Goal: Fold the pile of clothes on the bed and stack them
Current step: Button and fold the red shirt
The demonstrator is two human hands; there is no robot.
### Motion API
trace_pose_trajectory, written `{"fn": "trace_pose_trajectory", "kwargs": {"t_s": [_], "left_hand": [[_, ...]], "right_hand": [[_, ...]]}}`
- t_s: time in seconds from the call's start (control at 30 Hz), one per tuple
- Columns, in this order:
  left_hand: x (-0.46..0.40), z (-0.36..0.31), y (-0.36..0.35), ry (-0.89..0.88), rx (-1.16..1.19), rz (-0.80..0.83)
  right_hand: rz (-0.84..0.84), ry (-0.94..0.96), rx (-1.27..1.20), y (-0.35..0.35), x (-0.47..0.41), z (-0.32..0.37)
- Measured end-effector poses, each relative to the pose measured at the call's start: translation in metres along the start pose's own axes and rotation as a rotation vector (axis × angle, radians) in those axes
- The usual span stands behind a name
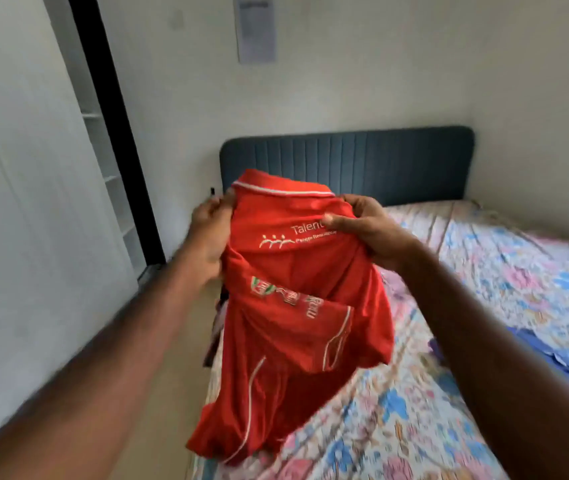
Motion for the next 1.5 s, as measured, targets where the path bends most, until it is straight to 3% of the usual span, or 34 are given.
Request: {"fn": "trace_pose_trajectory", "kwargs": {"t_s": [0.07, 0.17, 0.23, 0.33, 0.4, 0.5, 0.57, 0.67, 0.77, 0.87, 0.97, 1.07, 1.27, 1.5], "left_hand": [[-0.005, -0.059, 0.002, -0.212, -0.195, 0.204], [-0.022, -0.099, 0.022, -0.297, -0.434, 0.375], [-0.036, -0.112, 0.039, -0.402, -0.679, 0.350], [-0.053, -0.122, 0.060, -0.662, -1.087, 0.114], [-0.055, -0.131, 0.071, -0.726, -1.029, -0.040], [-0.053, -0.136, 0.082, -0.697, -0.905, -0.119], [-0.061, -0.131, 0.098, -0.518, -0.732, -0.137], [-0.061, -0.129, 0.116, -0.339, -0.559, -0.097], [-0.033, -0.091, 0.084, -0.244, -0.727, 0.227], [0.016, 0.000, 0.029, -0.171, -0.949, 0.629], [0.028, 0.075, -0.002, -0.189, -0.865, 0.587], [0.028, 0.108, -0.011, -0.199, -0.714, 0.566], [0.042, 0.112, -0.026, -0.104, -0.504, 0.710], [0.074, 0.103, -0.051, 0.079, -0.281, 0.859]], "right_hand": [[0.190, -0.112, 0.029, 0.013, -0.008, 0.026], [0.183, -0.167, 0.513, 0.036, -0.022, 0.037], [0.128, -0.214, 0.659, 0.044, -0.031, 0.049], [0.150, -0.290, 0.453, 0.039, -0.029, 0.082], [0.101, -0.282, 0.386, 0.042, -0.037, 0.098], [-0.049, -0.022, 0.637, 0.050, -0.057, 0.112], [-0.160, 0.089, 0.721, 0.058, -0.064, 0.116], [-0.282, 0.131, 0.608, 0.070, -0.058, 0.121], [-0.197, 0.141, 0.574, 0.056, -0.047, 0.116], [-0.113, 0.194, 0.593, 0.031, -0.043, 0.112], [-0.040, 0.212, 0.610, 0.013, -0.039, 0.116], [0.072, 0.179, 0.544, 0.007, -0.035, 0.126], [0.294, -0.001, 0.177, 0.009, -0.017, 0.144], [0.372, -0.112, 0.214, 0.005, -0.017, 0.130]]}}
Point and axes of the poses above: each hand's wrist, its own x-axis away from the middle knuckle, its own y-axis out of the back of the hand, z = x × y, the point moved 5 cm from there along -x, towards the middle knuckle, and after that the axes turned 14 degrees about -z, right-handed, at the moved point
